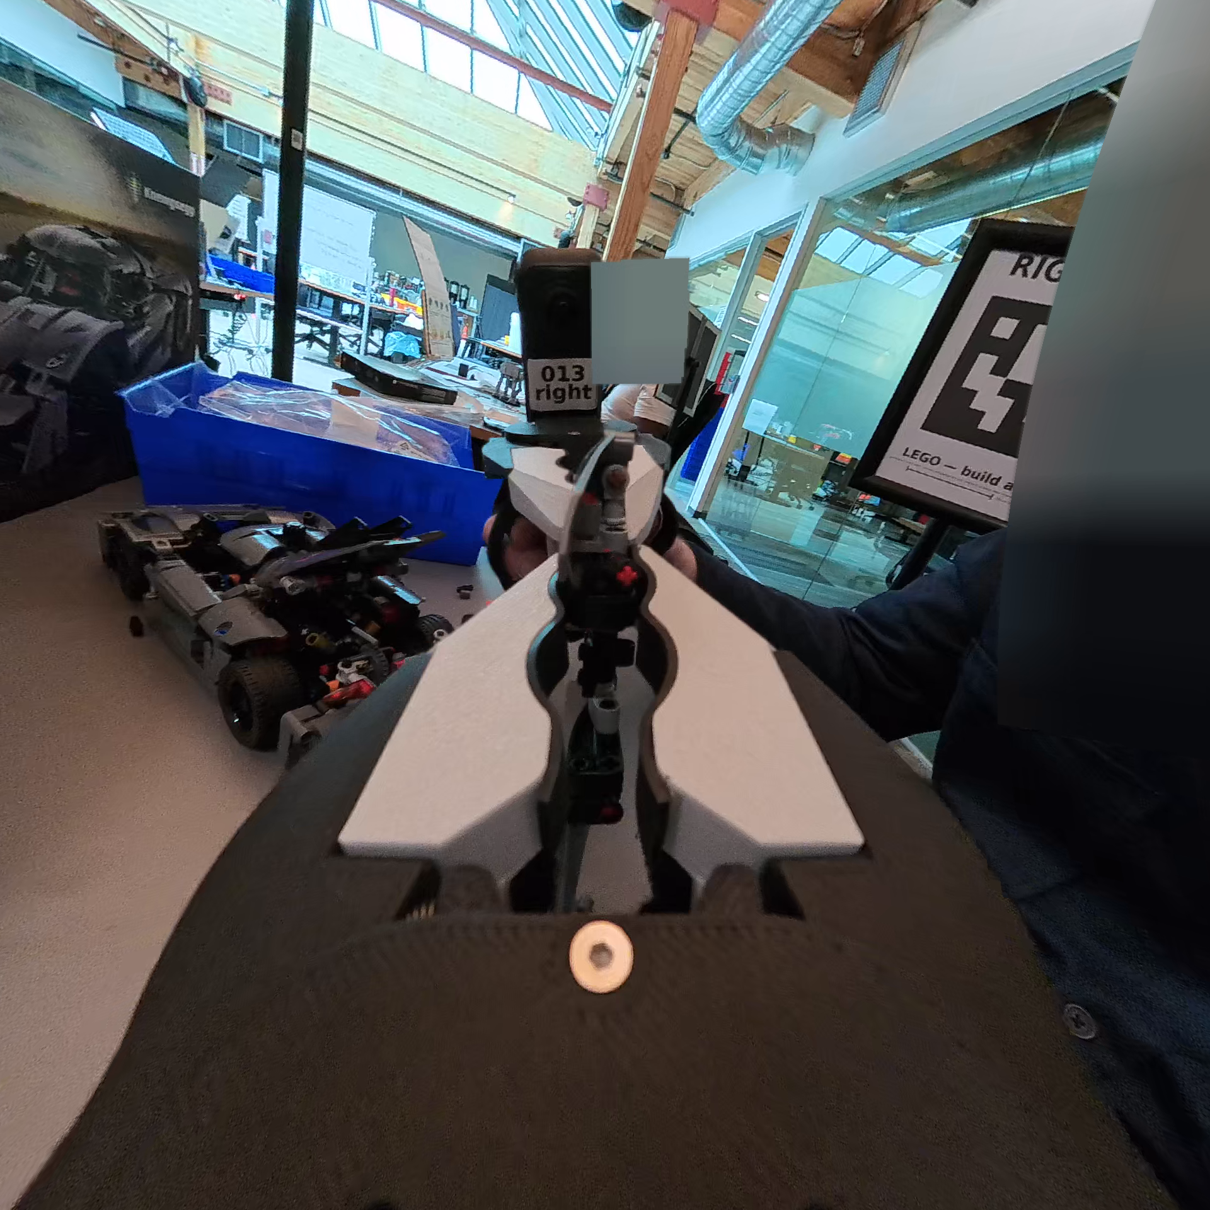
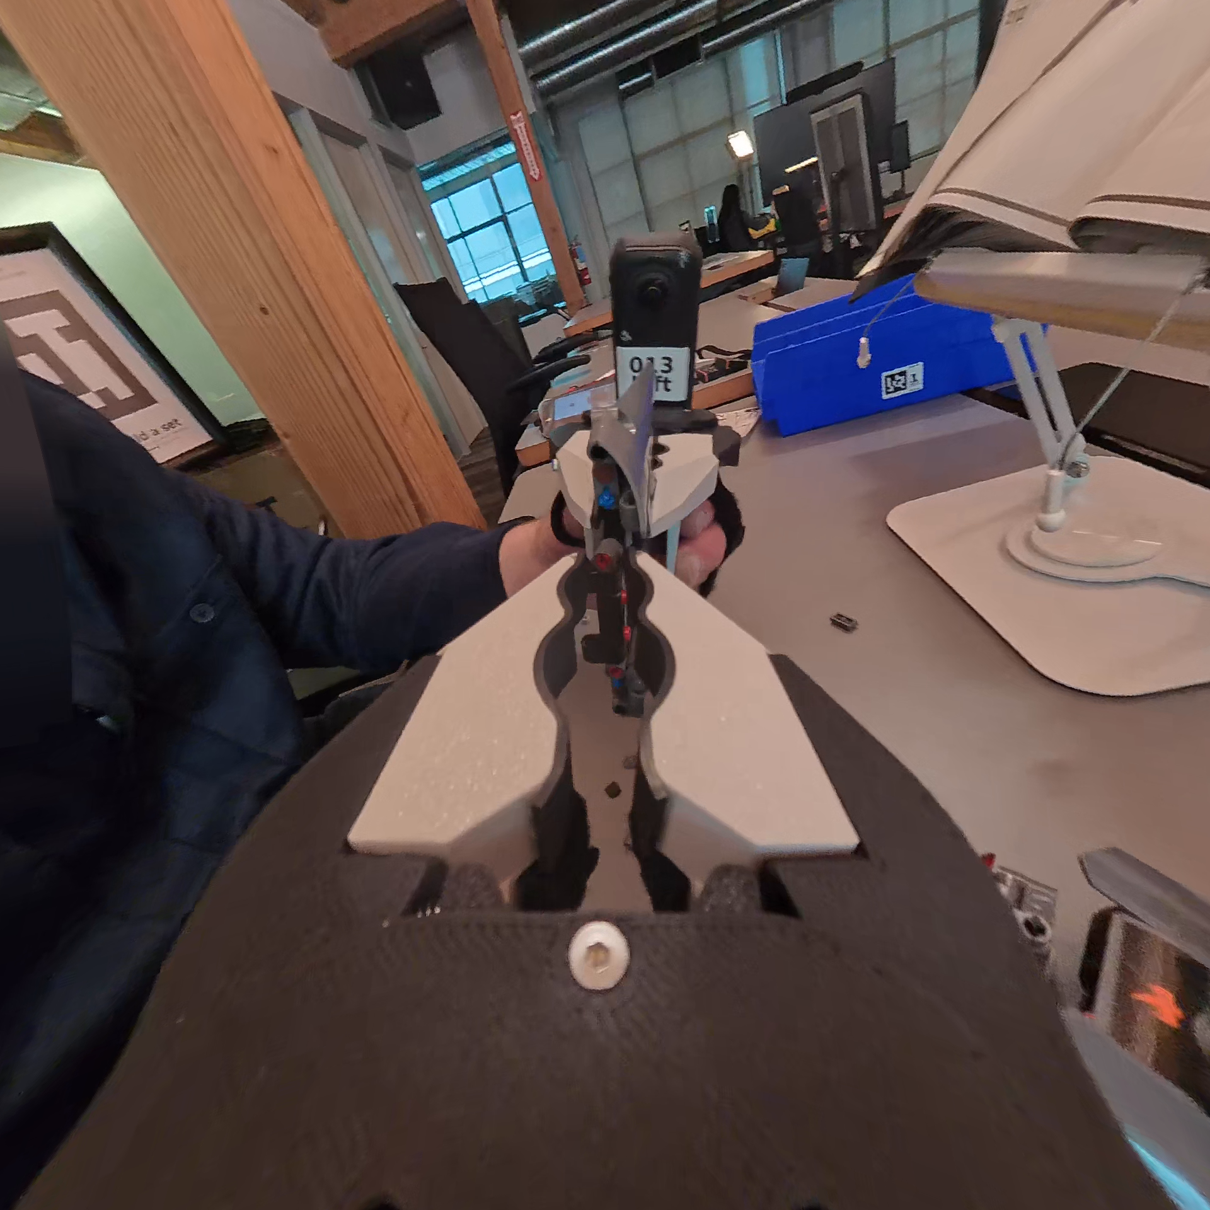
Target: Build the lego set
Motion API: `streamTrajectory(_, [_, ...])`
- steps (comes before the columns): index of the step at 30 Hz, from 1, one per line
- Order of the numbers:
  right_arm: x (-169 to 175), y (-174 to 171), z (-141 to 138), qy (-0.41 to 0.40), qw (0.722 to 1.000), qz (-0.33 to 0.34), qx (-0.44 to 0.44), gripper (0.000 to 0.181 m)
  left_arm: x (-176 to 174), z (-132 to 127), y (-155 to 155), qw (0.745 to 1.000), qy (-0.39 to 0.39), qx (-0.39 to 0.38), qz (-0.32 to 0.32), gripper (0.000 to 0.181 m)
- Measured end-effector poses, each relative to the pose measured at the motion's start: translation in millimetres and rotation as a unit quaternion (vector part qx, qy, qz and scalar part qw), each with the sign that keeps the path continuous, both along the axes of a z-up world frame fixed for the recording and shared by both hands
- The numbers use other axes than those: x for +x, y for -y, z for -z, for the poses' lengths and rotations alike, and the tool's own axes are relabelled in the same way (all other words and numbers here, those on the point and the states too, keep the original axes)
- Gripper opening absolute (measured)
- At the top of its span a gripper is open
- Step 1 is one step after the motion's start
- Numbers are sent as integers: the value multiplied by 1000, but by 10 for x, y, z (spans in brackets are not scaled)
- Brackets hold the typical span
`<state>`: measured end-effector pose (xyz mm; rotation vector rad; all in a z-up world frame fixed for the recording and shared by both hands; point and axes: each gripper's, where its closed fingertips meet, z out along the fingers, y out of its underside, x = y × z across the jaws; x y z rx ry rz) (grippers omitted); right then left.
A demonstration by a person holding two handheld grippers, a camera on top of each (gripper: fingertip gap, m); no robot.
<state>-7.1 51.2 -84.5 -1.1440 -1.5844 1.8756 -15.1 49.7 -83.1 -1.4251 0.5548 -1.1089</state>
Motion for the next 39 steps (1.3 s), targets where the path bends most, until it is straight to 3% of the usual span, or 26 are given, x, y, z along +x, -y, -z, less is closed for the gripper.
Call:
streamTrajectory(8, [2, -1, -7, -1, 1000, 1, 1, 6, 23, 2, 7, 1000, -4, 3, 1, 13])
streamTrajectory(16, [-48, -175, 11, 8, 998, 62, 16, 4, 11, 67, -116, 988, -109, 45, -97, 12])
streamTrajectory(23, [-127, -354, 79, 24, 989, 141, 49, 4, -17, 125, -262, 950, -218, 86, -205, 12])
streamTrajectory(28, [-243, -478, 217, 61, 974, 211, 50, 4, -85, 226, -373, 887, -342, 119, -288, 12])
streamTrajectory(31, [-273, -505, 257, 68, 968, 233, 59, 5, -107, 264, -408, 870, -368, 123, -305, 12])
streamTrajectory(33, [-263, -471, 239, 60, 974, 213, 55, 5, -99, 238, -383, 883, -348, 123, -291, 12])
streamTrajectory(37, [-165, -341, 33, -3, 984, 162, 75, 12, -21, 92, -235, 957, -206, 83, -188, 11])
streamTrajectory(39, [-123, -243, -5, -15, 987, 132, 85, 11, -54, 62, -198, 973, -155, 64, -159, 11])
